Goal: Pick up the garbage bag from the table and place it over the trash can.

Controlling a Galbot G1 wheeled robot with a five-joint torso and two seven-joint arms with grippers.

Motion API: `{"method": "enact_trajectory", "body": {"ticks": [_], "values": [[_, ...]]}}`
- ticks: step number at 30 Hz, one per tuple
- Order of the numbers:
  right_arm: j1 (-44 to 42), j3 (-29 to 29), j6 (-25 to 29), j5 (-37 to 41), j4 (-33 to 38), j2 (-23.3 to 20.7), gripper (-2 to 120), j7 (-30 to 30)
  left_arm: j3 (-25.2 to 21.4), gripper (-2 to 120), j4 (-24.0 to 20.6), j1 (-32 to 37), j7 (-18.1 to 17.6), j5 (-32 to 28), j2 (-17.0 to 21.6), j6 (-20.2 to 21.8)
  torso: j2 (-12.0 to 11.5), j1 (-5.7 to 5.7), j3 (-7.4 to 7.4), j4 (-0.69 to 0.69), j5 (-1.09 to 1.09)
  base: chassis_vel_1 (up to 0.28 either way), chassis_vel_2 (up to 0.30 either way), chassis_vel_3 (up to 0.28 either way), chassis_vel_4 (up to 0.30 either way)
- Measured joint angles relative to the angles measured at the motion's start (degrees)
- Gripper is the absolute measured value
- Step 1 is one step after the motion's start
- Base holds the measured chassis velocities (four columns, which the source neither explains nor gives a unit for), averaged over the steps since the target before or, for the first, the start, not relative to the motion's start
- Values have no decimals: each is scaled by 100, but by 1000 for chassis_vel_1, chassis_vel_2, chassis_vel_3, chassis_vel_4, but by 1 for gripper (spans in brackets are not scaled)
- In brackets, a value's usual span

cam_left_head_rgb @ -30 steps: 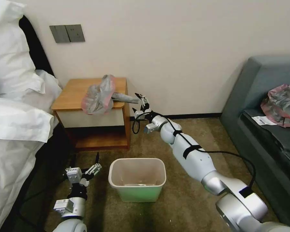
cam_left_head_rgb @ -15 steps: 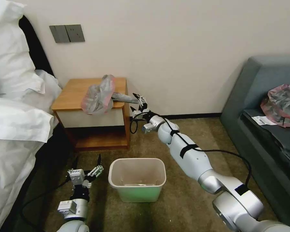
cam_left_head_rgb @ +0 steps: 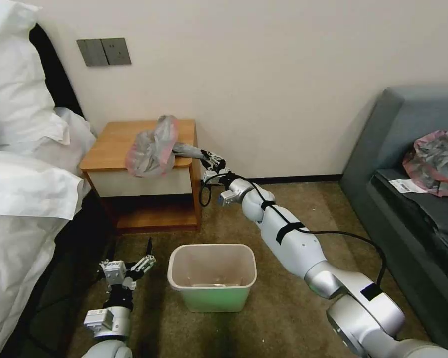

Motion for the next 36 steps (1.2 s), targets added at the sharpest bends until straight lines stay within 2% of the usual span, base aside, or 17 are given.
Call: {"method": "enact_trajectory", "body": {"ticks": [1, 4, 14, 19, 22, 23, 27, 28, 31, 33, 34, 36], "values": [[0, 0, 0, 0, 0, 0, 13, 0, 0, 100, 0, 0, 0, 0, 0, 0, 0, 0, 0, 0, 0, 0, 0, 0, 0], [13, 4, 25, 8, -7, -8, 1, -9, -5, 100, 0, -2, -4, -2, -1, 4, 0, 0, 0, 0, 0, 0, 0, 0, 0], [75, 17, 25, 72, -1, 6, 0, -12, -1, 100, 0, 7, -4, 0, -4, 5, 0, 0, 0, 0, 0, 0, 0, 0, 0], [-98, 38, 15, 217, 308, -94, 0, -15, -25, 100, 25, 4, -4, -1, 17, 6, 0, 0, 0, 1, 0, 0, 0, 0, 0], [-499, -36, -94, 477, 1060, -394, 0, -33, -98, 100, 48, 3, -18, -120, 218, 34, 0, 0, 0, 1, 1, 0, 0, 0, 0], [-499, -36, -94, 477, 1060, -394, 0, -33, -98, 100, 48, 3, -18, -120, 218, 34, 0, 0, 0, 1, 1, 0, 0, 0, 0], [-1051, -45, -184, 751, 2145, -796, 0, -124, -162, 100, 166, -48, -39, -335, 598, 53, 0, 0, 0, 1, 0, 0, 0, 0, 0], [-1051, -45, -184, 751, 2145, -796, 0, -124, -162, 100, 166, -48, -39, -335, 598, 53, 0, 0, 0, 1, 0, 0, 0, 0, 0], [-1586, -3, -245, 920, 2927, -1094, 0, -204, -212, 100, 189, -82, -45, -521, 699, 54, 0, -1, -1, 1, 0, 0, 0, 0, 0], [-1737, 9, -273, 965, 3114, -1165, 0, -236, -234, 100, 167, -77, -44, -582, 700, 54, 0, -1, 0, 0, -1, 0, 0, 0, 0], [-2103, 9, -358, 1094, 3532, -1318, 0, -302, -291, 100, 61, -51, -22, -769, 701, 54, 0, -1, 0, -1, 0, 0, 0, 0, 0], [-2347, 1, -429, 1187, 3792, -1416, 0, -349, -342, 100, -46, -15, 7, -946, 717, 66, 0, -1, -1, 0, 1, 0, 0, 0, 0]]}}
